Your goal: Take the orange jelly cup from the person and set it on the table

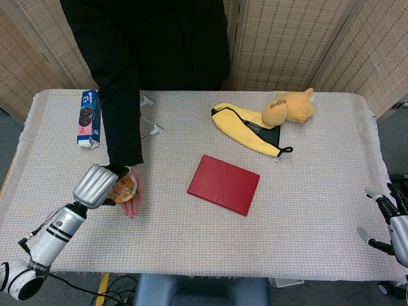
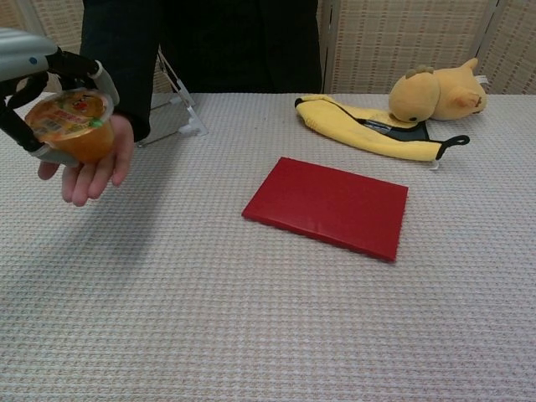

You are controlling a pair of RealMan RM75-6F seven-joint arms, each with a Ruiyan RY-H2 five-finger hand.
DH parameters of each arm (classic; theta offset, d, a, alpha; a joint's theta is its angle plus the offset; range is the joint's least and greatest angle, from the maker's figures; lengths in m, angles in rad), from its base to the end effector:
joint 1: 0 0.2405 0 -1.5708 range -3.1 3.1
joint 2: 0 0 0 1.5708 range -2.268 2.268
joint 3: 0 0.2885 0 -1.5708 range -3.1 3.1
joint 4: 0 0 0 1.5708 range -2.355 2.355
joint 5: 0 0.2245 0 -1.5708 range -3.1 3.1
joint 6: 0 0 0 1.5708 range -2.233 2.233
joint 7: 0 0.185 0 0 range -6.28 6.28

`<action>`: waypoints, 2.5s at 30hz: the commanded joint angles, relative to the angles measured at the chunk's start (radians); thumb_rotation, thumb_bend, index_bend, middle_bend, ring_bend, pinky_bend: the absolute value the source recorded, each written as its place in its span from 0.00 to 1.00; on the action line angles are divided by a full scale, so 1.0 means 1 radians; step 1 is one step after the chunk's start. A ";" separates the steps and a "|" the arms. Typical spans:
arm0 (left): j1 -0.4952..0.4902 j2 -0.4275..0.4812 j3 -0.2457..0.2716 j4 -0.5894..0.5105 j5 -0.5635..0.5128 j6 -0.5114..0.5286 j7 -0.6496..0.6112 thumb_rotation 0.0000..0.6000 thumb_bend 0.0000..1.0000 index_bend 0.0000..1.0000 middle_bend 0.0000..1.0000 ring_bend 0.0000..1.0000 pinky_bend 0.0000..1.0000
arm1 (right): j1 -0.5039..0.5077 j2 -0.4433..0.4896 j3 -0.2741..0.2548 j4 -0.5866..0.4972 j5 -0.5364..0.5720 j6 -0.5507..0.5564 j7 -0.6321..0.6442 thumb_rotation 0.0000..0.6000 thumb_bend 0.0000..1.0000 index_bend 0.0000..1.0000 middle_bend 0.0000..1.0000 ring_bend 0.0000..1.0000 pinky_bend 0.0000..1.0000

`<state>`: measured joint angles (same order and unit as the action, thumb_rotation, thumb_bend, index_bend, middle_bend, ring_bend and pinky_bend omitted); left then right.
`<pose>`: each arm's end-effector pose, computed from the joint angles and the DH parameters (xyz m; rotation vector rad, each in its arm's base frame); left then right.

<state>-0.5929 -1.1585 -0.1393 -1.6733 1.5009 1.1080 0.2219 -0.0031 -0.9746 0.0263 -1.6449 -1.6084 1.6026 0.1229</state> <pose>-0.1822 0.3713 0.0909 -1.9057 -0.5819 -0.9962 -0.3395 -0.1894 0.2136 1.3794 -0.8558 0.9662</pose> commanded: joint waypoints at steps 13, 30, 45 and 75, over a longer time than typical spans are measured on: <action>0.109 0.081 0.165 -0.128 0.273 0.134 0.004 1.00 0.22 0.58 0.50 0.51 0.78 | 0.009 -0.011 0.002 0.014 0.003 -0.018 0.010 1.00 0.21 0.14 0.26 0.08 0.17; -0.015 -0.134 0.205 0.094 0.455 -0.022 0.066 1.00 0.22 0.54 0.50 0.50 0.78 | 0.007 -0.010 0.000 0.009 0.009 -0.021 0.005 1.00 0.21 0.14 0.26 0.08 0.17; 0.017 -0.194 0.167 0.124 0.250 -0.094 0.218 1.00 0.00 0.15 0.20 0.28 0.65 | 0.014 -0.010 0.002 0.002 0.016 -0.039 -0.008 1.00 0.21 0.14 0.26 0.08 0.17; 0.472 0.083 0.194 -0.059 -0.090 0.426 -0.009 1.00 0.00 0.22 0.12 0.22 0.50 | 0.031 -0.022 0.000 0.012 -0.008 -0.051 0.001 1.00 0.21 0.14 0.26 0.08 0.17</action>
